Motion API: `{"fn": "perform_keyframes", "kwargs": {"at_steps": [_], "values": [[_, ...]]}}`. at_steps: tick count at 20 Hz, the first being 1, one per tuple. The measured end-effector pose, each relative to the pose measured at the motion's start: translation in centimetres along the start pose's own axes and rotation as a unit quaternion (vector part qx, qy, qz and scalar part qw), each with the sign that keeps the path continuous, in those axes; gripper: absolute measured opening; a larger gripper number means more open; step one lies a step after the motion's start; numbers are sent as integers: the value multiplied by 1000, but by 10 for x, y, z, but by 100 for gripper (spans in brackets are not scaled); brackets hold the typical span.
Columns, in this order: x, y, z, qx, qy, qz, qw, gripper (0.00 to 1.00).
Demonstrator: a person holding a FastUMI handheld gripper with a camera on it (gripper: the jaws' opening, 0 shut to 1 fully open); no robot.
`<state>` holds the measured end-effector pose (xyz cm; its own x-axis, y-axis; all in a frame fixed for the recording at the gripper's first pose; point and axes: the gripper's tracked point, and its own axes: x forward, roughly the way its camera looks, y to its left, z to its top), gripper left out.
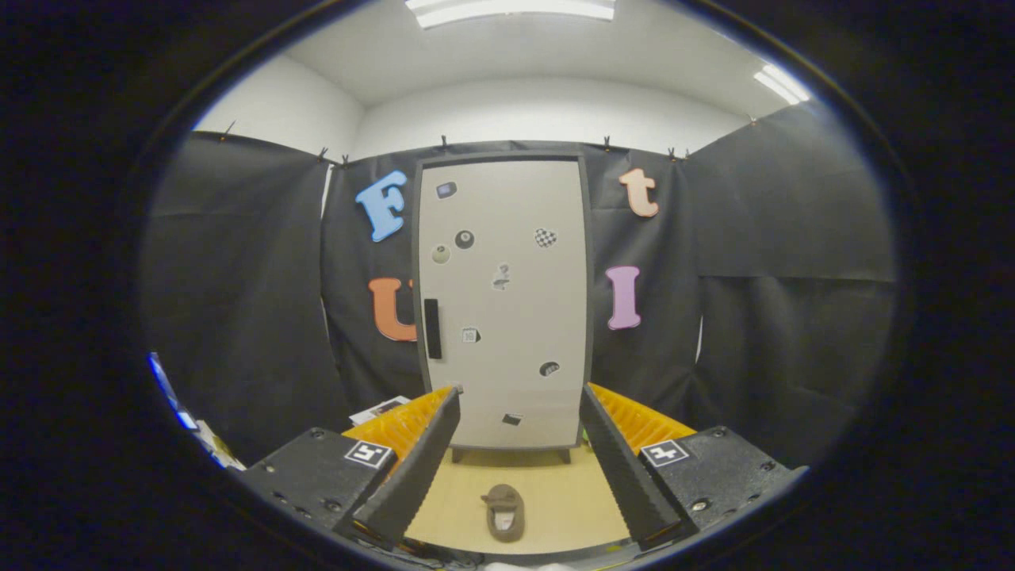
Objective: Open the shoe cabinet door, grab the shoes and put them into the shoe cabinet, then close the shoe cabinet door.
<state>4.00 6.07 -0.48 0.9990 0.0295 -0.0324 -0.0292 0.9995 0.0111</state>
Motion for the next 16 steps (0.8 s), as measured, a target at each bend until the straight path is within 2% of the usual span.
{"fn": "perform_keyframes", "kwargs": {"at_steps": [7,16], "values": [[94,80,8,3,-2,44,999,99],[246,145,9,11,9,64,998,94]]}}
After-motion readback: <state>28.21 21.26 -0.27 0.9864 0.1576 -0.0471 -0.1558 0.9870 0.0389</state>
